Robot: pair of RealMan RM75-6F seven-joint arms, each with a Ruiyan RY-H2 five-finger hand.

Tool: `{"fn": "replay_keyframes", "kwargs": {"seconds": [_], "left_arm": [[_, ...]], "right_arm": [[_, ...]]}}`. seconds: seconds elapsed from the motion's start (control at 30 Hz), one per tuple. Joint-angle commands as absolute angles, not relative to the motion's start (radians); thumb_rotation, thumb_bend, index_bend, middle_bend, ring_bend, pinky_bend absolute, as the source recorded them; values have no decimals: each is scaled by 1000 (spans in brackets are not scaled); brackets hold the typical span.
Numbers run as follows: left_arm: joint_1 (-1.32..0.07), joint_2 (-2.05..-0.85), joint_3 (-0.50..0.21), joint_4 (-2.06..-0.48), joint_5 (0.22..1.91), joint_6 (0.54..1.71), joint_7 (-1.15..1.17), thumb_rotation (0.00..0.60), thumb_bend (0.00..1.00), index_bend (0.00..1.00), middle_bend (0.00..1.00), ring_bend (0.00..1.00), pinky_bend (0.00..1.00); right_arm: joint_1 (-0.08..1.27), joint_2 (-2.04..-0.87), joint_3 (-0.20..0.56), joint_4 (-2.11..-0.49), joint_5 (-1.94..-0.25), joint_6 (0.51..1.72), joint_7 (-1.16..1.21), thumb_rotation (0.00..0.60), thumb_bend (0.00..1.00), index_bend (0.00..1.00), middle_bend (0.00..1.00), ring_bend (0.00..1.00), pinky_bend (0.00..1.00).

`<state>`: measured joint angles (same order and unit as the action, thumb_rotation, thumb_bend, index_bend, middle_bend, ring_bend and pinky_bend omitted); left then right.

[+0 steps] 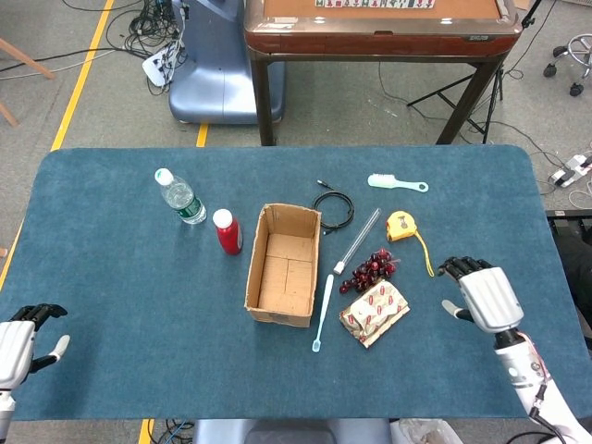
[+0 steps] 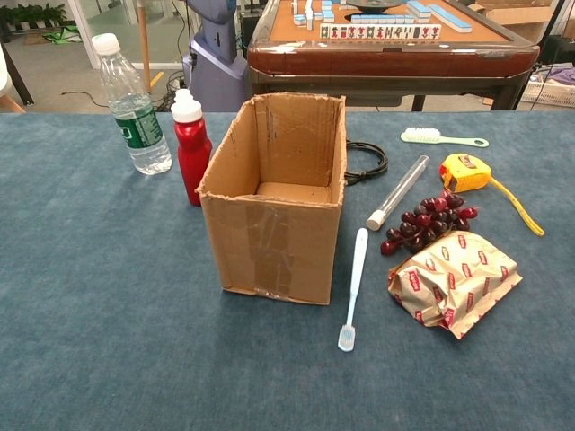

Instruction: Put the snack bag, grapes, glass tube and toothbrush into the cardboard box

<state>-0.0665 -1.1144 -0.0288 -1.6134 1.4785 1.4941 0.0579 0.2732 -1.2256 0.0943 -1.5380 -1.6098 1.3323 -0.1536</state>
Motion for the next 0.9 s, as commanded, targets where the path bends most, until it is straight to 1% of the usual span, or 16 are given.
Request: {"fn": "replay_keyframes", "kwargs": {"seconds": [0.03, 0.07, 0.1, 0.13, 0.17, 0.2, 0.27, 0.33, 0.47, 0.6, 0.77, 0.9], "left_arm": [[-66, -1115, -30, -1610, 1471, 1490, 58, 600, 281, 400, 421, 353, 652], [-65, -1114, -32, -1609, 1466, 1489, 59, 600, 281, 400, 421, 353, 652], [-65, -1114, -33, -1608, 1462, 1489, 61, 600, 281, 400, 421, 353, 652], [-64, -1114, -35, -1608, 1458, 1490, 62, 600, 281, 400, 421, 353, 652], [-63, -1113, -37, -1609, 1455, 1491, 61, 600, 281, 400, 421, 353, 652], [-62, -1113, -38, -1609, 1453, 1492, 61, 600, 281, 400, 421, 354, 652], [-60, -1112, -41, -1611, 1448, 1495, 61, 600, 281, 400, 421, 354, 652], [-58, -1112, -42, -1611, 1445, 1496, 61, 600, 281, 400, 421, 353, 652], [-59, -1115, -44, -1604, 1443, 1494, 62, 600, 281, 400, 421, 353, 652], [-59, -1116, -46, -1601, 1436, 1489, 61, 600, 281, 400, 421, 353, 652], [-56, -1114, -48, -1602, 1434, 1493, 60, 600, 281, 402, 421, 353, 652], [-52, -1113, -50, -1601, 1431, 1499, 59, 600, 281, 406, 421, 353, 652]], "right_arm": [[323, -1222, 95, -1593, -1608, 1252, -311, 600, 0, 280, 329, 391, 532], [333, -1221, 97, -1615, -1599, 1232, -370, 600, 0, 256, 354, 436, 564], [341, -1220, 98, -1630, -1594, 1219, -406, 600, 0, 232, 422, 528, 630], [352, -1220, 99, -1648, -1587, 1200, -442, 600, 0, 218, 533, 646, 720], [361, -1218, 98, -1661, -1581, 1183, -461, 600, 0, 216, 600, 706, 765], [370, -1214, 96, -1674, -1573, 1162, -476, 600, 0, 215, 690, 781, 820], [393, -1201, 94, -1704, -1547, 1109, -502, 600, 0, 214, 801, 876, 892], [414, -1191, 92, -1725, -1525, 1064, -522, 600, 0, 201, 877, 941, 945], [458, -1192, 91, -1748, -1483, 989, -561, 600, 0, 156, 940, 994, 992], [499, -1206, 87, -1753, -1456, 927, -568, 600, 0, 101, 974, 1000, 1000], [562, -1216, 80, -1750, -1415, 827, -564, 600, 0, 101, 985, 1000, 1000], [602, -1230, 79, -1738, -1380, 776, -567, 600, 0, 101, 986, 1000, 1000]]}}
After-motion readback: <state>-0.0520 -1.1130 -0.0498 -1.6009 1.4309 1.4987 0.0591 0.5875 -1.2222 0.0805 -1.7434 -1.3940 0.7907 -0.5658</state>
